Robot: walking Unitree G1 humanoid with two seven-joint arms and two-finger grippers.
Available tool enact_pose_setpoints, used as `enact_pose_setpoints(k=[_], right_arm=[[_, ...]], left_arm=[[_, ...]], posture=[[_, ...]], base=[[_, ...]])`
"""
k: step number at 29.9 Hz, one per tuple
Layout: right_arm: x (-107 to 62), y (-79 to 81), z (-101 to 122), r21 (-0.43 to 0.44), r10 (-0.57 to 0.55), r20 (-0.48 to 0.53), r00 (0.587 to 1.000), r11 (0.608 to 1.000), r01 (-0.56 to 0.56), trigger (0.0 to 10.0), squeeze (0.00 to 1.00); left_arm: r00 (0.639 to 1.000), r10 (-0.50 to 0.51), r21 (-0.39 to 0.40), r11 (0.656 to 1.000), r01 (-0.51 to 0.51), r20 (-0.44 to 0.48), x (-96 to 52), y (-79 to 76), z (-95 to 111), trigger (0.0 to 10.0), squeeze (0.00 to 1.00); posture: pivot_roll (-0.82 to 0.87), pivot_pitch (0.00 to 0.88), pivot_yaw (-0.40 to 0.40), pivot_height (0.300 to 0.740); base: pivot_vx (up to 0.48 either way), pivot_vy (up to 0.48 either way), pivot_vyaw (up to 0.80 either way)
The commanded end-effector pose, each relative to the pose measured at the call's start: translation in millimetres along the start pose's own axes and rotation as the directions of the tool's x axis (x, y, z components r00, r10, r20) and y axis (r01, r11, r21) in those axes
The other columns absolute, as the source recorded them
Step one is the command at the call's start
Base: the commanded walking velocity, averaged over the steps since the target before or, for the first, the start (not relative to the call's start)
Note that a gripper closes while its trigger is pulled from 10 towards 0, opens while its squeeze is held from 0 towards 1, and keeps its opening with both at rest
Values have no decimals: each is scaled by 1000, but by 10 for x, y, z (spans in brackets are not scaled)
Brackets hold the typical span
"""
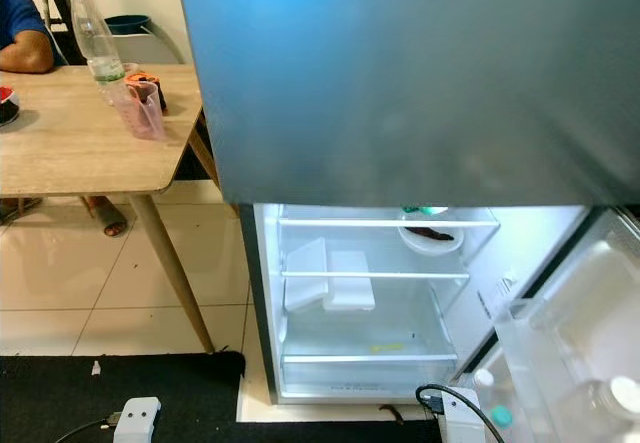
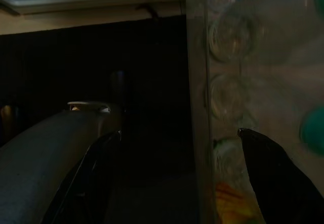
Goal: Restocking fridge
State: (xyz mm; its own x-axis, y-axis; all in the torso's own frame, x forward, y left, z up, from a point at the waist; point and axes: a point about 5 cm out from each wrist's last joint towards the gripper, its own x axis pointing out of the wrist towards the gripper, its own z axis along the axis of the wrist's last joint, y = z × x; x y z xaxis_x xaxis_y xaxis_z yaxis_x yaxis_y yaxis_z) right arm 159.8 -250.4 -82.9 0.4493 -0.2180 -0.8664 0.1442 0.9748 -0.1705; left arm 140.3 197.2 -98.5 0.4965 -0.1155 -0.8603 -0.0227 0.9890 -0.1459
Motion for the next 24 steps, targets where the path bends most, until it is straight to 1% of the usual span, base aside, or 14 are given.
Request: enact_pose_setpoints(k=[1,24], right_arm=[[-4,-31,-42,-1,-10,-18,1000,1000,10,10000,0],[-6,-33,-56,-16,-3,-21,1000,1000,3,10000,0]], left_arm=[[1000,9,-2,1000,-9,-12,-12,34,-26,10000,0],[1000,5,-3,1000,-5,-13,-13,32,-28,10000,0]], posture=[[40,0,-2,740],[33,0,2,740]], base=[[-319,0,0],[-315,0,0]])
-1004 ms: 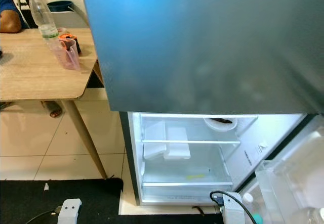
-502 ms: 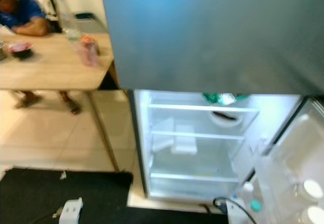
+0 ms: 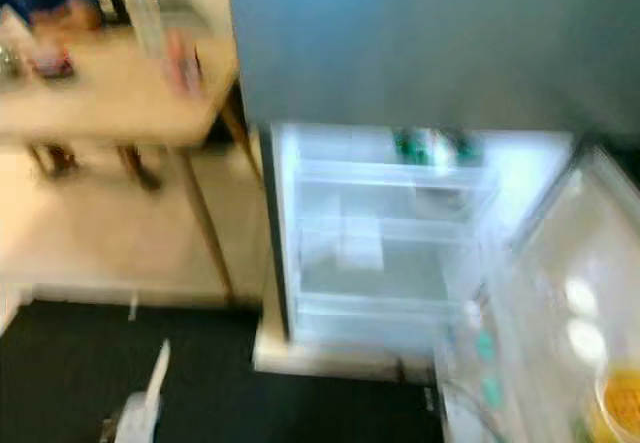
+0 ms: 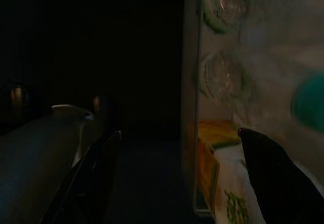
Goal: Restocking fridge
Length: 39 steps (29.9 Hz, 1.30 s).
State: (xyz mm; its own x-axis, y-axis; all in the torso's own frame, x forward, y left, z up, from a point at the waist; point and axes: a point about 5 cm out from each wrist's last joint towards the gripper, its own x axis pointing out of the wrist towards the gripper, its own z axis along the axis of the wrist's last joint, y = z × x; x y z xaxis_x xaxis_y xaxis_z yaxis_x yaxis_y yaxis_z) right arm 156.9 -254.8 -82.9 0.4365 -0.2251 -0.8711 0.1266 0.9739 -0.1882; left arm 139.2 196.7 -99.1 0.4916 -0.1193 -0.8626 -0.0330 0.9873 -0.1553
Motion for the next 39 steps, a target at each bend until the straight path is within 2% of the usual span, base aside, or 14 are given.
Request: enact_pose_setpoints(k=[1,11,23,26,28,32,39], right_arm=[[-2,15,-34,3,5,-10,1000,1000,-5,10000,0],[-3,12,-46,3,7,-15,1000,1000,-7,10000,0],[-2,22,-49,-3,6,-18,1000,1000,-6,10000,0],[-1,29,-45,-4,6,-18,1000,1000,-6,10000,0],[-1,29,-41,-6,6,-18,1000,1000,-6,10000,0],[0,23,-29,-9,5,-16,1000,1000,-5,10000,0],[-1,4,-20,-12,4,-16,1000,1000,-4,10000,0]], left_arm=[[1000,8,11,1000,-8,-7,-12,34,-15,10000,0],[1000,8,12,1000,-8,-7,-13,35,-17,10000,0],[1000,6,10,1000,-6,-6,-13,35,-16,10000,0],[1000,13,7,1000,-13,-7,-14,40,-18,10000,0],[1000,12,38,999,-12,-10,-13,42,-11,10000,0],[1000,-2,18,1000,3,-18,-13,33,-22,10000,0],[1000,-11,21,1000,12,-28,-14,31,-29,10000,0]], posture=[[33,0,2,740],[34,0,2,740],[32,0,2,740],[32,0,2,740],[32,0,2,740],[30,0,2,740],[28,0,5,740]], base=[[-307,0,-413],[-309,0,-754],[-307,0,0],[0,0,0],[0,0,0],[0,0,0],[71,-404,0]])
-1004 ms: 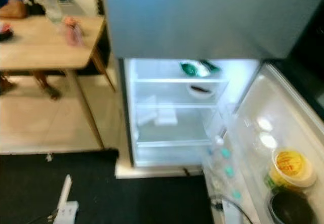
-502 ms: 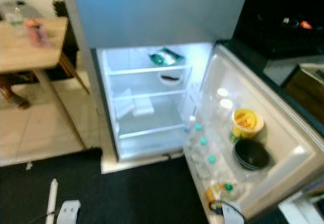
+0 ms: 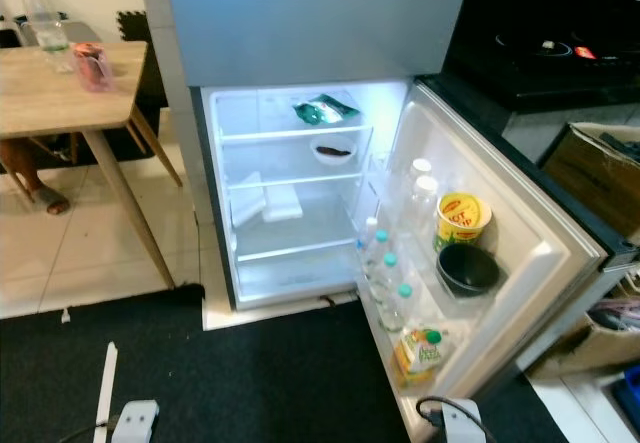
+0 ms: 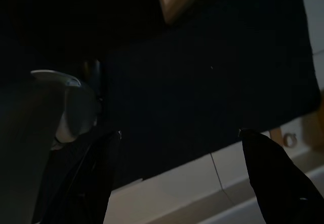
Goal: Restocking fridge
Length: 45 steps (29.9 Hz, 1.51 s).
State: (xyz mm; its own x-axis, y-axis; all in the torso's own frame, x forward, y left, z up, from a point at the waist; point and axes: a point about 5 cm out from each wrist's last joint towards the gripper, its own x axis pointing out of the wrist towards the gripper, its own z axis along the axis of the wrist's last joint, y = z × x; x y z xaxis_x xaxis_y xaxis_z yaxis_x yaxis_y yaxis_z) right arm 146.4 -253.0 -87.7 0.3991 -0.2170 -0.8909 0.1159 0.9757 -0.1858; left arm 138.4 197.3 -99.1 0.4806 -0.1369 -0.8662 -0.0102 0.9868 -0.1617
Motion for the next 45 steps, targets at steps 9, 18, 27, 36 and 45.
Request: enact_pose_setpoints(k=[9,18,27,36,45], right_arm=[[3,3,67,-12,-2,23,1000,1000,2,10000,0],[0,-24,14,-29,-14,-9,1000,999,13,10000,0],[-4,-68,-32,-45,-37,-36,999,998,36,10000,0],[-5,-73,-31,-39,-42,-38,998,998,40,10000,0],[-5,-87,-30,-33,-59,-43,997,998,58,10000,0]], left_arm=[[1000,21,-3,1000,-21,-11,-12,37,-24,10000,0],[1000,15,-10,1000,-16,-11,-12,33,-26,10000,0],[1000,9,-8,1000,-9,-12,-11,29,-24,10000,0],[1000,-21,6,1000,21,-19,-9,12,-24,10000,0],[1000,-12,-18,1000,12,-17,-8,12,-28,10000,0]], posture=[[25,0,9,740],[25,0,9,740],[25,0,10,740],[25,0,10,740],[26,0,10,740]], base=[[28,0,0],[0,0,-167],[0,0,-694],[0,-258,0],[0,-206,0]])
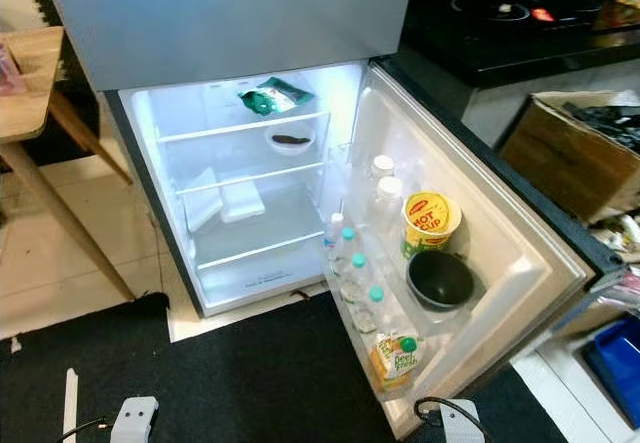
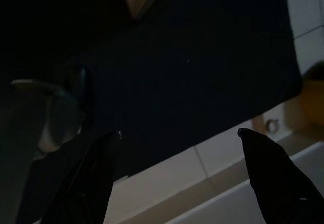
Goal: Restocking fridge
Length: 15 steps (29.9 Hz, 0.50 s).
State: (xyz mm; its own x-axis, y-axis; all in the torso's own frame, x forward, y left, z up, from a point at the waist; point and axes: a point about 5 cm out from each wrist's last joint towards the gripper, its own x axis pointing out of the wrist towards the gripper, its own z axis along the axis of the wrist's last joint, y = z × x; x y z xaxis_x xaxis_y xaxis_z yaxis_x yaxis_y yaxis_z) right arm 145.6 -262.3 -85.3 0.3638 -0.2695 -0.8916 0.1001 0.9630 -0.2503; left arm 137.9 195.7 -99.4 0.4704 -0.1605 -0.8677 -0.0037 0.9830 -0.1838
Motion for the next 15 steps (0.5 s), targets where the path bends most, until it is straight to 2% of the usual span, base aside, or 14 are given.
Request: enact_pose_setpoints(k=[1,10,14,15], right_arm=[[-1,6,-41,4,-7,-17,1000,1000,7,10000,0],[-10,-72,-170,-20,-49,-83,995,999,47,10000,0],[-17,-123,-230,2,-71,-109,992,997,72,10000,0],[-21,-169,-253,35,-89,-118,989,995,93,10000,0]], left_arm=[[1000,10,-12,1000,-10,-7,-11,26,-23,10000,0],[1000,4,-14,1000,-4,-8,-11,25,-23,10000,0],[1000,2,-14,1000,-2,-8,-11,24,-23,10000,0],[1000,2,-14,1000,-2,-8,-11,23,-23,10000,0]], posture=[[26,0,10,740],[25,0,10,740],[25,0,10,740],[25,0,10,740]], base=[[0,0,0],[0,0,0],[0,0,0],[0,0,0]])
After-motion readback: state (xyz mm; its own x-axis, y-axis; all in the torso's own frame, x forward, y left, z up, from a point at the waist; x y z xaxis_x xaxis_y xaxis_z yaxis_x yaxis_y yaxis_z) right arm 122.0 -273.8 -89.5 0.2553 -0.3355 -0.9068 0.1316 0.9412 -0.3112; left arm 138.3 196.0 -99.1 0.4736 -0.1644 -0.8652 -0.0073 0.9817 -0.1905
